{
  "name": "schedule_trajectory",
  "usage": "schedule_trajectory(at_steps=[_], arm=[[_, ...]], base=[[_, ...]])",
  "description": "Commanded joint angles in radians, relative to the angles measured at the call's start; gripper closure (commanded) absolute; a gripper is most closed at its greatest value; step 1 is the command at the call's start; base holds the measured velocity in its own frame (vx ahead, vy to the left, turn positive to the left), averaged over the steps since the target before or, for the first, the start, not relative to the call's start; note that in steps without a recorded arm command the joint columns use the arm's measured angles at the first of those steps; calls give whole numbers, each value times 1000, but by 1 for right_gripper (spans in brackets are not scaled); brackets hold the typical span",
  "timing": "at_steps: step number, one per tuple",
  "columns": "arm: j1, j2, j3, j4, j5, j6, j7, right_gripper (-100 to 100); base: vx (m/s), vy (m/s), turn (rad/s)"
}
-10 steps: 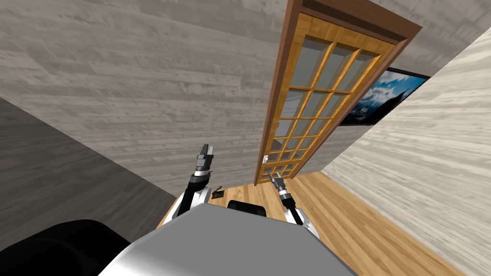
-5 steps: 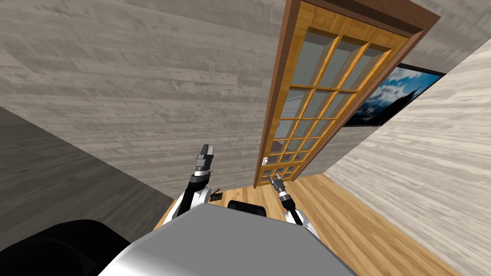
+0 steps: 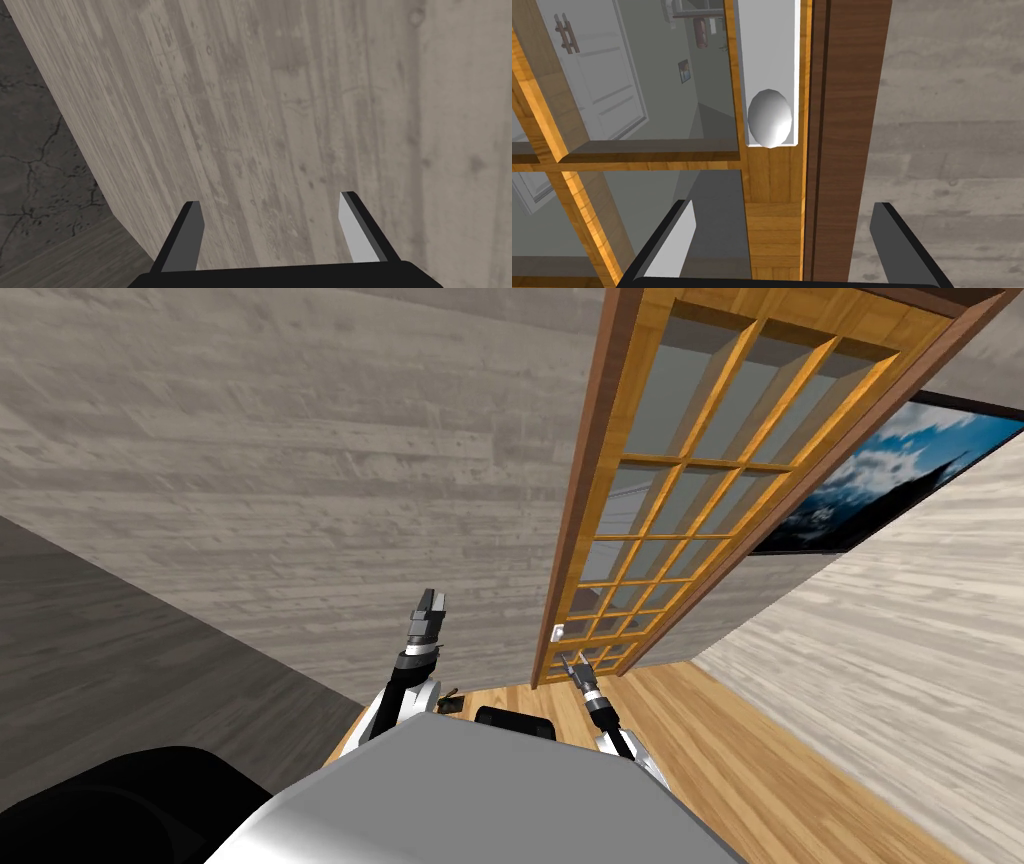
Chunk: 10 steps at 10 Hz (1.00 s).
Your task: Pull the door open
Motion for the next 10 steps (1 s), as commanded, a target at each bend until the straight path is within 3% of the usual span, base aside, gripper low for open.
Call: schedule_trajectory(at_steps=[1,8,9,10], arm=[[-10,-3,-10,29,-7,-14,7,-100],[-3,-16,-34,67,-24,-40,14,-100],[-3,-16,-34,67,-24,-40,14,100],[-3,-16,-34,67,-24,-40,14,100]], base=[[157,71,40],[160,18,54],[-27,3,0],[-18,-2,-3]])
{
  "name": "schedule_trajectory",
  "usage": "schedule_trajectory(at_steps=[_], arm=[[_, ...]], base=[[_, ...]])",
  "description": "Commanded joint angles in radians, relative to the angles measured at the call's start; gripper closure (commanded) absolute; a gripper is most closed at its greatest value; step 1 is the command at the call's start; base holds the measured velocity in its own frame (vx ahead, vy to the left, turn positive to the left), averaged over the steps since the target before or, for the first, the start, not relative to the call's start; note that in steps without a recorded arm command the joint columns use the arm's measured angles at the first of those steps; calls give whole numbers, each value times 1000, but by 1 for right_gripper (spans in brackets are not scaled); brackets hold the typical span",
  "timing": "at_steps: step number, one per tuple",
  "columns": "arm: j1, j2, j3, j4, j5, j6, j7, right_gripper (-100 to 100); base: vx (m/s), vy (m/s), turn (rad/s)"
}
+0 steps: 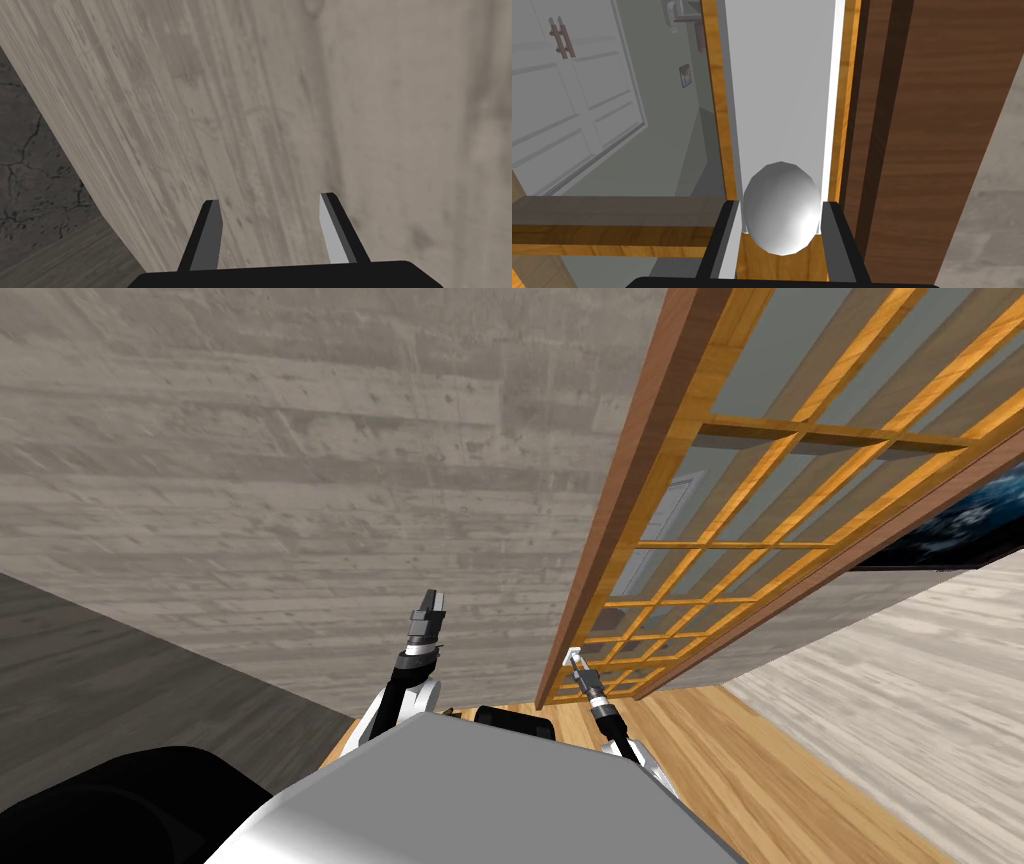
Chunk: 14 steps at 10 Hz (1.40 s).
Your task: Pull the door open
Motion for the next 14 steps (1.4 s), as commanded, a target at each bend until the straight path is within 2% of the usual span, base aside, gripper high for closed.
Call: schedule_trajectory(at_steps=[1,4,13,14], arm=[[-1,1,1,0,0,1,0,100],[-1,1,1,0,0,1,0,100],[10,-7,21,-14,-82,9,-226,100],[10,-7,21,-14,-82,9,-231,100]], base=[[-6,-1,1],[0,0,0],[-38,-27,78],[-33,-16,36]])
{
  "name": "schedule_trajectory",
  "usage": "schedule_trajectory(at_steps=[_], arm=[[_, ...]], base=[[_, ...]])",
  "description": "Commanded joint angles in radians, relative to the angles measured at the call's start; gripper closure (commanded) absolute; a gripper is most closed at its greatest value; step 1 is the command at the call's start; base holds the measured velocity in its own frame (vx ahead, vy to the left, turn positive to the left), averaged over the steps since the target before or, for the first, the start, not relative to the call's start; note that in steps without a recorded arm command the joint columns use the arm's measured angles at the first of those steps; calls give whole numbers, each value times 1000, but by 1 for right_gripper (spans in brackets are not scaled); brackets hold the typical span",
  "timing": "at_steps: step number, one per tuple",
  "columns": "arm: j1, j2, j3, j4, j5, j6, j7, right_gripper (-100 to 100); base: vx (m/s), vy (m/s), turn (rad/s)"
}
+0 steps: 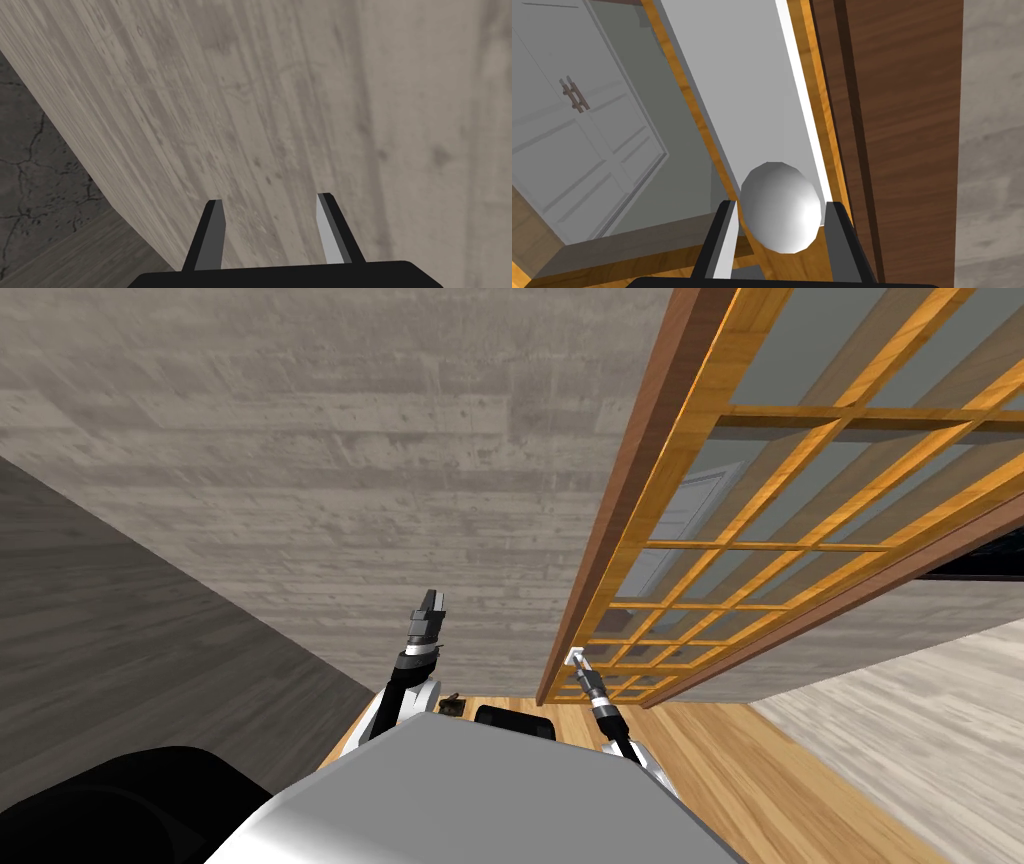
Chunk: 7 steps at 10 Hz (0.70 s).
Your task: Pull the door open
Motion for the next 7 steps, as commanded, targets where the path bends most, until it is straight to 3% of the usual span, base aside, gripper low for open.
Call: schedule_trajectory(at_steps=[1,7], arm=[[7,-2,2,-12,-16,6,-43,100],[14,-7,16,-21,-71,13,-184,100]], base=[[-26,-16,59],[-34,-16,79]])
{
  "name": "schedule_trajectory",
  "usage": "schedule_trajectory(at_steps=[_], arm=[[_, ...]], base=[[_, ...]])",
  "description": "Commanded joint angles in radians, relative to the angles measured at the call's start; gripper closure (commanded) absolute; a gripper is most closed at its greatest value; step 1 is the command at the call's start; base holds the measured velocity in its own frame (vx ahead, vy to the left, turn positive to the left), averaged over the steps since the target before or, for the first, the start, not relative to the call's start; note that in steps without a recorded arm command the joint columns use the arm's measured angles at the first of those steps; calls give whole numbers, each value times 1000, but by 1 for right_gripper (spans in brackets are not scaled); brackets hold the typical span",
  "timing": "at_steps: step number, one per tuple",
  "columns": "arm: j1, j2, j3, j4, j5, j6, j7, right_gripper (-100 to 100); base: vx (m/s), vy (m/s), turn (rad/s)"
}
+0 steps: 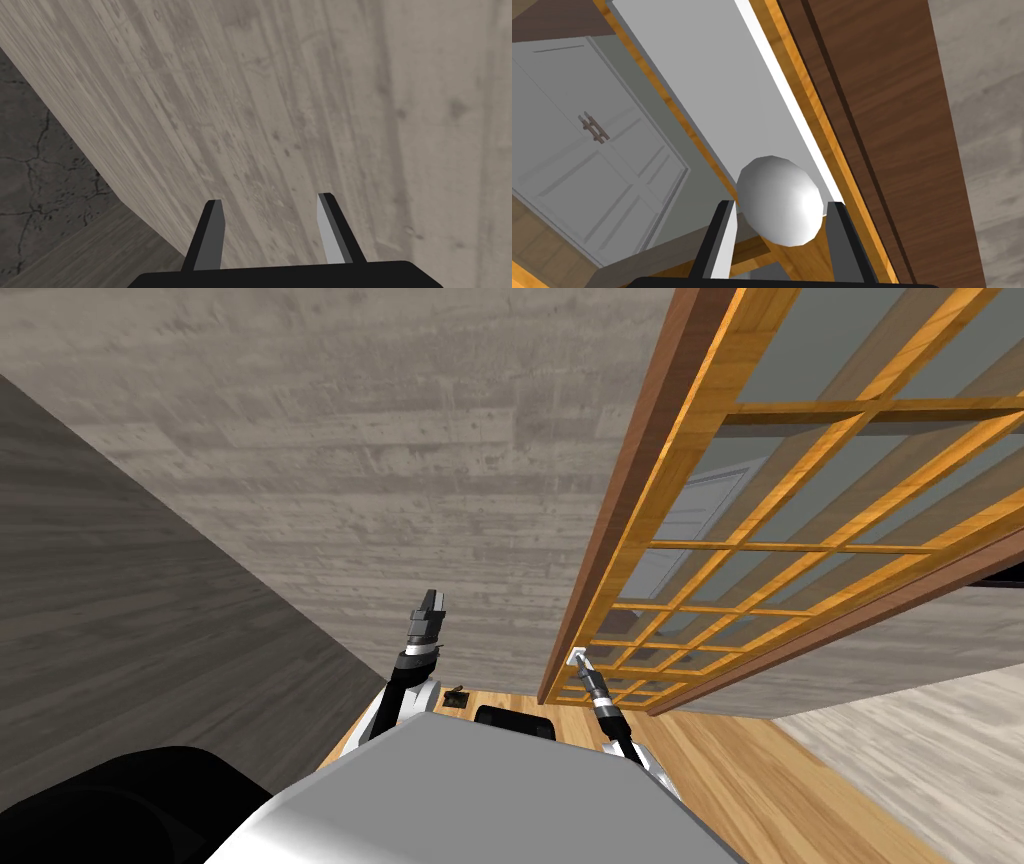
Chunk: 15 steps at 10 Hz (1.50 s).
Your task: Pull the door open
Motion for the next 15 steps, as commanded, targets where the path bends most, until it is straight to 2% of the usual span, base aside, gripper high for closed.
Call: schedule_trajectory(at_steps=[1,2,6,7,9,10,11,12,13,14,15], arm=[[6,-1,6,-6,-24,1,-50,100],[6,-1,6,-6,-24,1,-64,100],[12,-6,18,-14,-73,7,-175,100],[12,-6,18,-14,-73,7,-182,100],[16,-9,27,-20,-109,11,-245,100],[16,-9,27,-20,-109,11,-263,100],[19,-11,32,-23,-126,13,-297,100],[19,-11,32,-23,-126,13,-303,100],[21,-13,37,-26,-146,15,-342,100],[21,-13,37,-26,-146,15,-345,100],[24,-15,42,-29,-165,17,-385,100]], base=[[-40,-15,120],[-32,-17,43],[-37,-15,83],[-28,-12,55],[-40,-18,117],[-37,-14,59],[-35,-10,81],[-29,-13,64],[-40,-19,114],[-30,-14,52],[-33,-11,72]])
